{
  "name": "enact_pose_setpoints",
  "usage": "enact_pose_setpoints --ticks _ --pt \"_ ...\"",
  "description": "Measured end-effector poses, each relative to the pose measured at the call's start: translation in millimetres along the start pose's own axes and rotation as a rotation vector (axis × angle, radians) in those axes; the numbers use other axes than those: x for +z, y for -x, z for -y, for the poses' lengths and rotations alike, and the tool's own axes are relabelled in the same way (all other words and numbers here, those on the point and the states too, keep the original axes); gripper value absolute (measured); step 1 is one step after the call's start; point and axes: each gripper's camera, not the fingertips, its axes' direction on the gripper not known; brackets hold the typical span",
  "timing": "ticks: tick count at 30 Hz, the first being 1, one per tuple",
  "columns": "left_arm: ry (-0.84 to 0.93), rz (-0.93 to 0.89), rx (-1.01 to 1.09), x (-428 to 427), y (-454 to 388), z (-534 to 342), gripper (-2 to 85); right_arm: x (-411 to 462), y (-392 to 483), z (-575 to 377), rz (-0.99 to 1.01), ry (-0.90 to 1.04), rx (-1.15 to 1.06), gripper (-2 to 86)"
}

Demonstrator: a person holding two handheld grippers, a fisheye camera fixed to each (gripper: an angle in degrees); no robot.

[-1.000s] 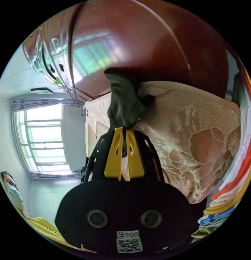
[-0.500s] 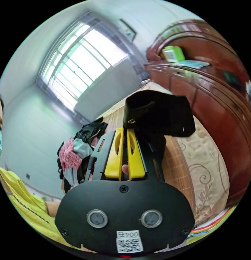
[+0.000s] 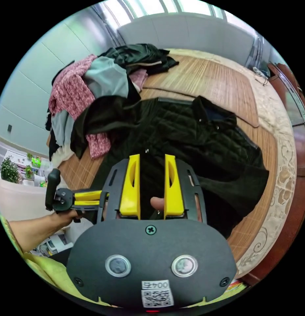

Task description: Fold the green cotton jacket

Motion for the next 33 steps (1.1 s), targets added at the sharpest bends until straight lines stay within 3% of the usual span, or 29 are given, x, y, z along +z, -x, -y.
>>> enact_pose_setpoints --ticks 5,10,15,26,33 --pt "-0.003 -0.009 0.016 -16 8 -15 9.4 39 -20 -68 -0.018 0.214 0.147 13.6" --pt "-0.052 -0.034 0.041 -32 3 -11 9.3 68 -80 -187 -0.077 0.408 0.438 7.4" --pt "-0.079 -0.016 0.139 -40 -18 28 9.3 108 -100 -227 -0.141 0.507 0.528 0.7" --pt "-0.134 0.175 0.447 -35 -128 145 9.9 108 -112 -250 -0.124 0.391 0.457 -0.4" --pt "-0.046 0.314 0.658 9 -199 178 12.6 100 -152 -291 0.061 0.283 0.571 -0.5"
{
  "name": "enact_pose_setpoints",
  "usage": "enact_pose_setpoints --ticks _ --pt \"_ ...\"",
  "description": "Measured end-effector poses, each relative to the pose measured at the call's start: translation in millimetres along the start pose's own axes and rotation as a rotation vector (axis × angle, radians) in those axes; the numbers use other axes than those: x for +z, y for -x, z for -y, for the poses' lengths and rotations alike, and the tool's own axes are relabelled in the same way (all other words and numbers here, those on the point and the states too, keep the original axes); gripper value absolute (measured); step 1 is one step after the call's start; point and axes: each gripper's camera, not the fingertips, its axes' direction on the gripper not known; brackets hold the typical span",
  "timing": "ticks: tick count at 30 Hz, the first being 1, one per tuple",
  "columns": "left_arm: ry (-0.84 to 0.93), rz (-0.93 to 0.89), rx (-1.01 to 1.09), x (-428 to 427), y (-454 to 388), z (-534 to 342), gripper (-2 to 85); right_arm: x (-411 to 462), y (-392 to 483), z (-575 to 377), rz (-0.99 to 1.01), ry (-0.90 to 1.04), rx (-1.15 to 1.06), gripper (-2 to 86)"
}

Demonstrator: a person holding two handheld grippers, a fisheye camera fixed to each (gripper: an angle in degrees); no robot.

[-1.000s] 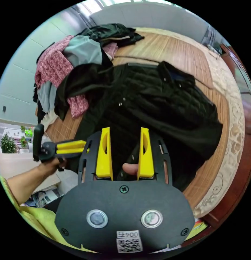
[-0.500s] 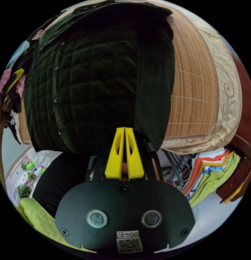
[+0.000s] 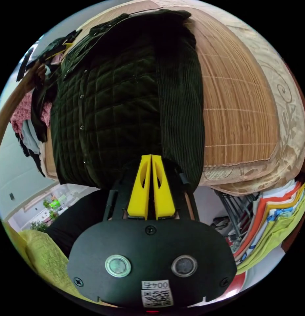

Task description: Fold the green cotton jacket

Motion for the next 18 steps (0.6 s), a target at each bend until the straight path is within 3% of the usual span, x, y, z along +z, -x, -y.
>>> enact_pose_setpoints --ticks 6,11,15,18 --pt "0.105 0.034 0.191 29 -45 38 13.1 3 -43 -13 0.162 -0.01 0.197 -0.7" --pt "0.189 0.062 0.19 53 -66 51 9.4 4 -35 -29 0.033 -0.065 -0.052 -0.7" --pt "0.222 0.095 0.127 51 -80 55 3.4 6 -34 -44 -0.029 -0.089 -0.111 -0.6" --pt "0.14 0.167 0.047 16 -89 57 2.0 7 -44 -48 -0.004 -0.074 -0.105 -0.5"
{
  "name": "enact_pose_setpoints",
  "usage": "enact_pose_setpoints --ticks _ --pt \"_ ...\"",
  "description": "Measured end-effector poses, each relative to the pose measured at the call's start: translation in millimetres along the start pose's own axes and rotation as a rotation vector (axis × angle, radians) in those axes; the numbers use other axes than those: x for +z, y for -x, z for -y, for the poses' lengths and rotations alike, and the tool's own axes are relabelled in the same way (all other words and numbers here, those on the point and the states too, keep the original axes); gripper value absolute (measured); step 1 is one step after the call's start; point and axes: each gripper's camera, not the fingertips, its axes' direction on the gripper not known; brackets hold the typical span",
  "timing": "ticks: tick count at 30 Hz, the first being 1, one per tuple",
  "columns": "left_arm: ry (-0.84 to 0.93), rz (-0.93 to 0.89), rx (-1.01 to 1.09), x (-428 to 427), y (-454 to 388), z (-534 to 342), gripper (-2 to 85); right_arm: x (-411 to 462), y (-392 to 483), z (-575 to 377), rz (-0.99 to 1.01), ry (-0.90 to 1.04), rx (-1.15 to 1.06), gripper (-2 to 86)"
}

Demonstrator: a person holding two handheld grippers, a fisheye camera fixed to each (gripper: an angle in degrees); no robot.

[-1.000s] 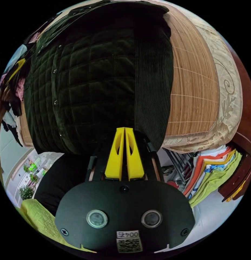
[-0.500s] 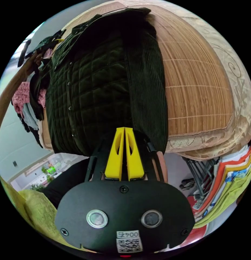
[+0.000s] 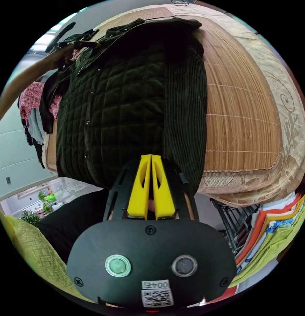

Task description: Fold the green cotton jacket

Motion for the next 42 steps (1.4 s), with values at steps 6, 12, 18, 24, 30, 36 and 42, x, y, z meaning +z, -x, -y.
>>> enact_pose_setpoints --ticks 6,12,18,24,30,36,42 --pt "0.027 0.037 -0.241 -19 20 -27 1.4 1 -9 -18 0.002 -0.011 -0.025 1.1" --pt "0.045 0.01 -0.246 -35 15 -14 1.4 -30 -11 -27 0.019 -0.065 -0.066 10.6" --pt "0.051 0.002 -0.387 -55 36 -32 1.3 -86 -30 9 0.014 -0.308 -0.106 1.1" --pt "0.035 -0.139 -0.537 -68 49 -86 1.5 -98 -38 83 -0.075 -0.374 -0.272 9.3" --pt "0.052 -0.212 -0.612 -63 32 -127 2.0 -74 -40 129 -0.199 -0.322 -0.361 15.9" --pt "0.071 -0.186 -0.554 -46 30 -129 3.0 -45 -21 153 -0.375 -0.27 -0.476 13.5" --pt "0.08 -0.142 -0.446 -31 35 -117 6.4 -26 -28 178 -0.297 -0.186 -0.496 12.8"
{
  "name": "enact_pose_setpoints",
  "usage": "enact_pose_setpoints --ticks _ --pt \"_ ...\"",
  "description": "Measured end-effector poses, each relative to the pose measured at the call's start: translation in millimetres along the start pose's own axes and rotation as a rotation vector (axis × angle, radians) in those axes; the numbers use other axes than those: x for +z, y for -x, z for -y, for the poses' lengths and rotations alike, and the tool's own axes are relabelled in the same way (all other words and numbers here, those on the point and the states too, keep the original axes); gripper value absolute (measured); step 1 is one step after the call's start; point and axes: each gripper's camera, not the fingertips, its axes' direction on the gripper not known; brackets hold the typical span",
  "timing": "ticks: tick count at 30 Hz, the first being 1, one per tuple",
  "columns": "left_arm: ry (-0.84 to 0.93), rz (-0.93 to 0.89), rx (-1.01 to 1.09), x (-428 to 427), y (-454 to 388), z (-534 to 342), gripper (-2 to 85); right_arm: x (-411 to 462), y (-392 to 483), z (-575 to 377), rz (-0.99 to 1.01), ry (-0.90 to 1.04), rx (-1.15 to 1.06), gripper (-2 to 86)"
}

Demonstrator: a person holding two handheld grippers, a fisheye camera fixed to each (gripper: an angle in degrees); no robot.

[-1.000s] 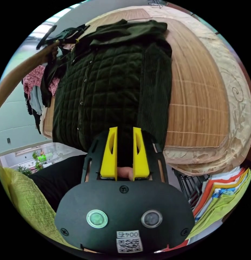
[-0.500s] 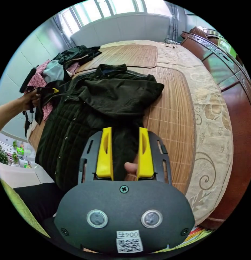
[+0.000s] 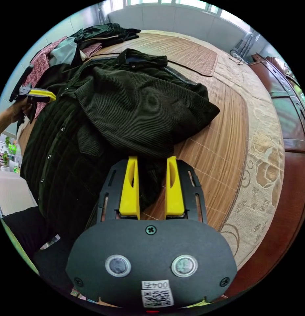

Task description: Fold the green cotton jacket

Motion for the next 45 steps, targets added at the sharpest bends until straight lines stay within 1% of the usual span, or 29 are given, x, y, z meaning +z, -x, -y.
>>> enact_pose_setpoints --ticks 4,8,10,12,14,18,20,21,24,27,29,30,32,33,34,36,37,38,39,40,45 --pt "-0.03 0.003 0.093 -2 2 11 8.7 5 -6 6 0.03 0.01 -0.005 13.3" --pt "0.003 0.11 0.223 5 0 22 10.2 9 -4 15 -0.01 0.062 -0.004 12.9" --pt "0.009 0.086 0.244 8 4 27 10.4 13 -5 21 -0.003 0.092 -0.006 13.4" --pt "0.019 0.062 0.249 11 9 33 9.6 14 -7 21 -0.005 0.091 -0.015 13.3" --pt "0.018 0.055 0.275 11 16 36 6.4 15 -9 17 -0.02 0.072 -0.029 12.5" --pt "-0.015 0.036 0.287 -6 33 31 3.8 14 -25 12 0.017 0.097 0.023 10.5" --pt "-0.023 0.021 0.29 -14 52 21 3.3 11 -33 5 -0.007 0.072 0.043 10.1" --pt "-0.027 0.012 0.294 -14 56 19 3.2 12 -38 0 -0.033 0.068 0.053 8.0" --pt "0.016 -0.007 0.269 -6 75 12 3.2 17 -49 -9 -0.018 0.071 0.073 6.7" --pt "0.042 -0.014 0.232 -2 86 9 3.8 15 -59 -20 -0.014 0.067 0.104 7.9" --pt "0.007 -0.021 0.215 -14 91 4 4.7 5 -66 -30 -0.024 0.043 0.129 8.5" --pt "-0.009 -0.022 0.208 -19 92 3 5.0 -4 -71 -35 -0.001 0.012 0.147 8.6" --pt "-0.097 -0.04 0.187 -36 92 -2 5.2 -13 -78 -38 0.035 -0.029 0.172 10.2" --pt "-0.112 -0.048 0.181 -38 92 -2 5.2 -12 -84 -34 0.085 -0.035 0.183 12.6" --pt "-0.12 -0.066 0.172 -39 90 0 5.0 -6 -90 -28 0.133 -0.021 0.208 15.8" --pt "-0.123 -0.072 0.169 -36 86 5 4.7 8 -102 -17 0.201 0.014 0.274 17.6" --pt "-0.112 -0.064 0.172 -31 83 9 4.5 18 -109 -14 0.252 0.027 0.314 16.6" --pt "-0.087 -0.057 0.175 -23 82 11 4.2 22 -112 -13 0.262 0.032 0.33 16.0" --pt "-0.069 -0.056 0.176 -18 83 12 4.1 30 -114 -15 0.223 0.069 0.343 12.5" --pt "-0.023 -0.054 0.178 -7 84 12 4.0 31 -114 -18 0.175 0.065 0.318 10.5" --pt "-0.017 -0.122 0.137 -3 103 4 5.1 18 -143 -43 0.24 0.019 0.381 10.5"
